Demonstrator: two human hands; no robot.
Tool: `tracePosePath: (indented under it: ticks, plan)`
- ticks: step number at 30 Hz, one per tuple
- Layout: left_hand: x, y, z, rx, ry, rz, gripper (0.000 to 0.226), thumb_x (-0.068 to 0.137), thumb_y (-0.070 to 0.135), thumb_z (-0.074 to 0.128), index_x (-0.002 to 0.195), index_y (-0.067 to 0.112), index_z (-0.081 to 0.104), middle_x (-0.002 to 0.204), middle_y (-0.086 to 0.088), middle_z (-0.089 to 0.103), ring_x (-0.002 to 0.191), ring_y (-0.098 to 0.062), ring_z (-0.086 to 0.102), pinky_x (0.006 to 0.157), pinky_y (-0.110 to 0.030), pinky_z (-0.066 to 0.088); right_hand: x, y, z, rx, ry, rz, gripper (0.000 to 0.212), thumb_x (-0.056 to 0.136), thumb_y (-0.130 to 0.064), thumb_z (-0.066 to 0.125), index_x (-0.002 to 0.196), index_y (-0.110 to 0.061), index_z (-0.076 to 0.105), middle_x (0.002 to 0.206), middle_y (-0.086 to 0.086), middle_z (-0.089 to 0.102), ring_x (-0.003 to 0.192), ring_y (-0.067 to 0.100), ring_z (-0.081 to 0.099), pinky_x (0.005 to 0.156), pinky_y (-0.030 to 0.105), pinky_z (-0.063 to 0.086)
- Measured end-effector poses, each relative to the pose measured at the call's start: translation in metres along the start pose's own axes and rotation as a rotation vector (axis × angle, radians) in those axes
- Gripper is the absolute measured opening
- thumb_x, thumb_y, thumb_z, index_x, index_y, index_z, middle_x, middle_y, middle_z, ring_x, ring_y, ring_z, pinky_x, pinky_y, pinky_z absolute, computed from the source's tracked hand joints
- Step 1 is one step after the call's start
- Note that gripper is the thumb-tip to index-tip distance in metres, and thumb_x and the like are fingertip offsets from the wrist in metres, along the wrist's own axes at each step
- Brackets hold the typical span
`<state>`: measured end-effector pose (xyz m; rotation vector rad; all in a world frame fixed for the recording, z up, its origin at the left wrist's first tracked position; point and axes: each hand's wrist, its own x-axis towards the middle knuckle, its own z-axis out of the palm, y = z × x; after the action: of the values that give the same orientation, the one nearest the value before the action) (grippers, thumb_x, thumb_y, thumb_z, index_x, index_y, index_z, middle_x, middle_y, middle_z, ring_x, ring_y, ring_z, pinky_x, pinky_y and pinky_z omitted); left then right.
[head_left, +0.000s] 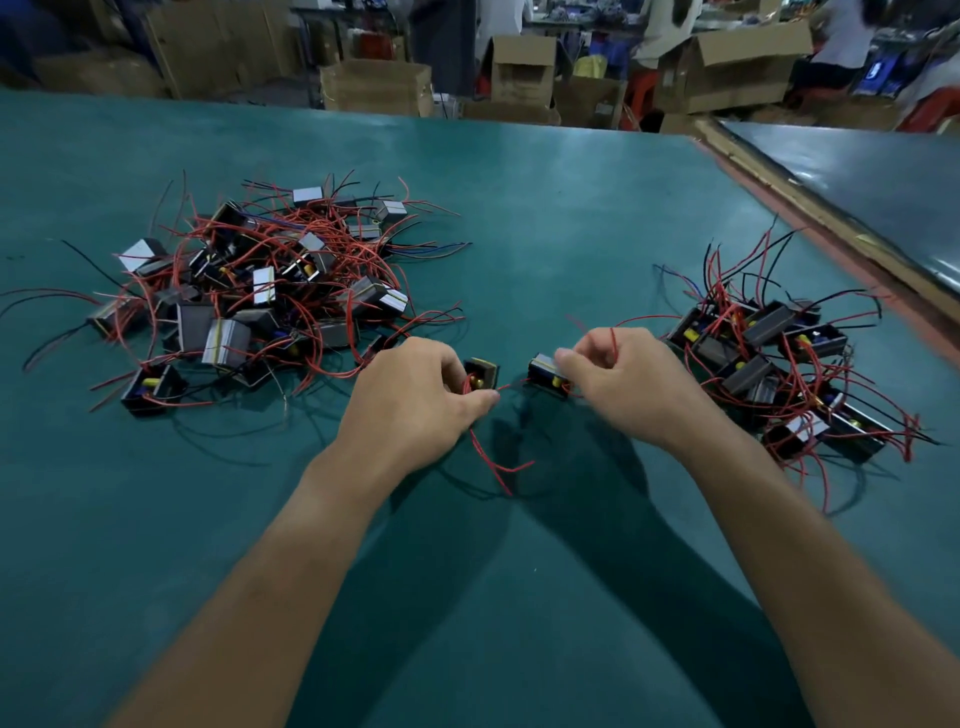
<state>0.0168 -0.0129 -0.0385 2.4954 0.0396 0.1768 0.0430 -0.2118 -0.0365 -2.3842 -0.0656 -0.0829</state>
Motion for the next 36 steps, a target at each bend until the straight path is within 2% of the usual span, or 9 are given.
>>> tracePosePath:
  ticks: [4, 7, 11, 15, 20, 25, 28, 31, 36]
  plan:
    - [-0.001, 0.001, 0.000, -0.185, -0.105, -0.049, 0.020, 0.084, 0.026, 0.072, 0.089, 0.026, 0.053, 0.064, 0.005, 0.071, 0.060, -0.017, 0.066, 0.063, -0.034, 0.053, -0.010, -0.007, -0.002, 0.201, -0.185, -0.167, 0.017, 0.087, -0.022, 0.073, 0.077, -0.015, 0.062, 0.046, -0.008, 0.052, 0.041, 0.009, 0.039, 0.047, 0.022, 0.032]
    - [-0.001, 0.004, -0.002, -0.391, -0.127, -0.064, 0.014, 0.090, 0.011, 0.062, 0.097, 0.018, 0.053, 0.060, -0.001, 0.071, 0.046, -0.016, 0.061, 0.049, -0.024, 0.046, -0.012, -0.009, -0.004, 0.297, -0.254, -0.221, 0.014, 0.084, -0.014, 0.077, 0.084, -0.011, 0.063, 0.051, -0.007, 0.057, 0.047, 0.013, 0.047, 0.048, 0.024, 0.039]
    - [0.000, 0.005, -0.001, -0.503, -0.160, -0.060, 0.020, 0.089, -0.003, 0.055, 0.081, 0.010, 0.068, 0.060, -0.003, 0.069, 0.042, -0.008, 0.053, 0.043, -0.015, 0.040, -0.012, -0.009, -0.005, 0.385, -0.285, -0.228, 0.008, 0.087, -0.012, 0.074, 0.085, -0.008, 0.067, 0.056, -0.002, 0.059, 0.052, 0.019, 0.053, 0.054, 0.034, 0.046]
    - [-0.001, 0.002, 0.000, -0.333, -0.198, 0.063, 0.025, 0.075, 0.000, 0.068, 0.088, 0.021, 0.075, 0.077, 0.003, 0.071, 0.050, -0.004, 0.053, 0.055, -0.018, 0.042, -0.012, -0.010, -0.005, 0.407, -0.240, -0.232, 0.013, 0.089, -0.009, 0.069, 0.077, -0.009, 0.068, 0.059, 0.008, 0.062, 0.052, 0.020, 0.055, 0.050, 0.029, 0.049]
    - [-0.004, 0.005, 0.003, -0.161, -0.150, 0.184, 0.022, 0.076, 0.013, 0.073, 0.091, 0.028, 0.075, 0.072, 0.007, 0.066, 0.059, -0.007, 0.062, 0.062, -0.021, 0.049, -0.008, -0.010, -0.003, 0.438, -0.185, -0.155, 0.019, 0.093, -0.006, 0.064, 0.074, -0.003, 0.065, 0.055, 0.005, 0.060, 0.045, 0.016, 0.051, 0.045, 0.023, 0.049]
    - [-0.003, 0.005, 0.002, -0.346, -0.123, 0.126, 0.019, 0.075, 0.009, 0.078, 0.090, 0.019, 0.072, 0.071, 0.004, 0.067, 0.057, -0.012, 0.057, 0.063, -0.028, 0.050, -0.006, -0.009, -0.003, 0.451, -0.131, -0.101, 0.023, 0.095, -0.006, 0.060, 0.072, -0.007, 0.061, 0.051, -0.001, 0.059, 0.039, 0.009, 0.049, 0.044, 0.020, 0.045]
    - [-0.003, 0.006, 0.000, -0.418, -0.097, 0.105, 0.018, 0.073, 0.005, 0.081, 0.085, 0.015, 0.072, 0.074, 0.000, 0.072, 0.067, -0.016, 0.067, 0.072, -0.034, 0.056, -0.004, -0.008, -0.003, 0.402, -0.047, -0.086, 0.022, 0.094, -0.009, 0.060, 0.072, -0.004, 0.062, 0.055, 0.001, 0.058, 0.042, 0.013, 0.049, 0.051, 0.028, 0.045]
    - [-0.001, 0.006, -0.001, -0.449, -0.091, 0.112, 0.021, 0.074, -0.004, 0.078, 0.078, 0.015, 0.071, 0.074, -0.002, 0.074, 0.068, -0.017, 0.069, 0.069, -0.033, 0.057, -0.002, -0.008, -0.005, 0.404, -0.013, -0.034, 0.023, 0.096, -0.010, 0.057, 0.073, -0.004, 0.061, 0.064, 0.005, 0.062, 0.041, 0.013, 0.050, 0.050, 0.030, 0.048]
    - [0.001, 0.001, 0.000, -0.316, -0.029, 0.107, 0.020, 0.075, 0.003, 0.080, 0.088, 0.017, 0.072, 0.076, 0.003, 0.072, 0.067, -0.022, 0.066, 0.069, -0.030, 0.054, -0.001, -0.008, -0.007, 0.426, -0.054, 0.036, 0.025, 0.099, -0.009, 0.048, 0.075, -0.012, 0.054, 0.065, 0.001, 0.073, 0.039, 0.014, 0.049, 0.043, 0.026, 0.047]
